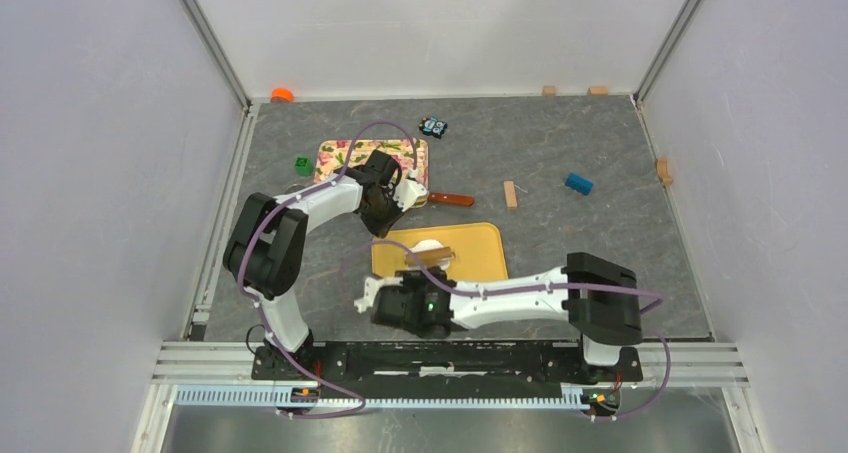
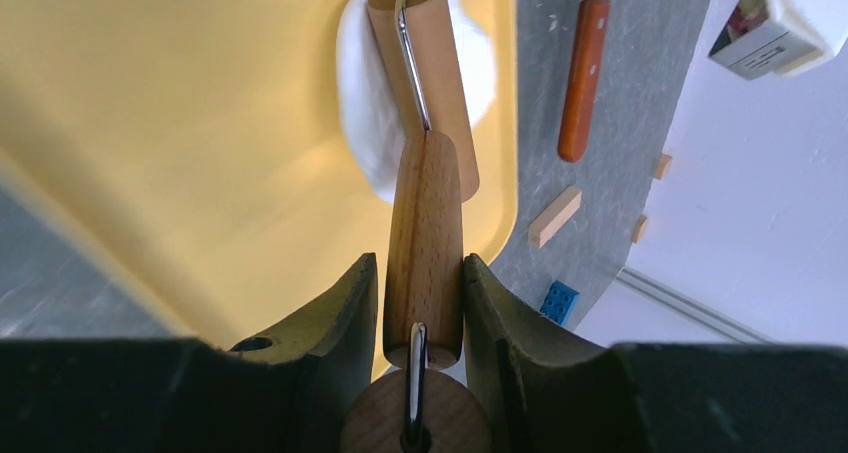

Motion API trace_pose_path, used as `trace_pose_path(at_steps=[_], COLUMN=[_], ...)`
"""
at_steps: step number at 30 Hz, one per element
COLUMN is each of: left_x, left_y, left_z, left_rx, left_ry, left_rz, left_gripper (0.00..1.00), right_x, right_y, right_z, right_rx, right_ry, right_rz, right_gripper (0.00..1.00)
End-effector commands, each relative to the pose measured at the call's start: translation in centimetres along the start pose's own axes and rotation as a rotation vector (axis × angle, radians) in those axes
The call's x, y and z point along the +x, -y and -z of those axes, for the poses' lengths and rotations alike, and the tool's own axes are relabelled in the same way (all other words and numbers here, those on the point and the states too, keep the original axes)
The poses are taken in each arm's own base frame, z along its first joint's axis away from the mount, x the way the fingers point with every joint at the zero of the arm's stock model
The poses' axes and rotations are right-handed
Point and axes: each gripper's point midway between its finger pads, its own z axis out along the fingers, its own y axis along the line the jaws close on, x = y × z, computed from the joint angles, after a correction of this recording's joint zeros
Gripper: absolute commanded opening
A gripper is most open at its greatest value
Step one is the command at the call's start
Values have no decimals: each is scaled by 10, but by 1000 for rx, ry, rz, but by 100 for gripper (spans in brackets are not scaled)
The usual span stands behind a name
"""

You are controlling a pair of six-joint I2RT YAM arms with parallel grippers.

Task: Roll out the dumpling wrappers from the dough
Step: Flatten out the dough on the work surface.

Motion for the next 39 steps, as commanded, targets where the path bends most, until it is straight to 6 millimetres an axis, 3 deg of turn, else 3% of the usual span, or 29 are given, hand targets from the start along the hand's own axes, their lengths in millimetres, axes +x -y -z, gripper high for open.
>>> trace_pose_path(at_steps=[1, 4, 8, 12, 16, 19, 22, 29, 32, 36, 39], left_x=[28, 28, 28, 28, 28, 28, 28, 28, 28, 28, 28], left_y=[22, 22, 22, 22, 22, 22, 22, 22, 22, 22, 22], left_z=[-39, -39, -39, -39, -39, -39, -39, -39, -39, -39, -39], left_rx=[84, 85, 83, 84, 84, 83, 83, 83, 83, 83, 83], left_ry=[-80, -79, -80, -79, -77, -78, -78, -77, -77, -77, -77], left_rz=[-12, -10, -11, -10, -10, -11, -12, -13, -13, -13, -12], left_gripper=[2, 2, 2, 2, 2, 2, 2, 2, 2, 2, 2], right_x=[44, 61, 73, 48, 10, -1, 13, 67, 77, 59, 30], right_y=[-104, -116, -111, -89, -66, -65, -79, -123, -122, -105, -88], right_z=[41, 48, 39, 23, 9, 3, 9, 42, 40, 24, 12], right_rx=[-375, -396, -369, -315, -270, -269, -306, -426, -415, -370, -327], right_ry=[-80, -109, -132, -93, -43, -32, -62, -118, -126, -106, -74], right_rz=[62, 22, 52, 82, 111, 133, 141, 65, 75, 115, 158], right_gripper=[0, 0, 0, 0, 0, 0, 0, 0, 0, 0, 0])
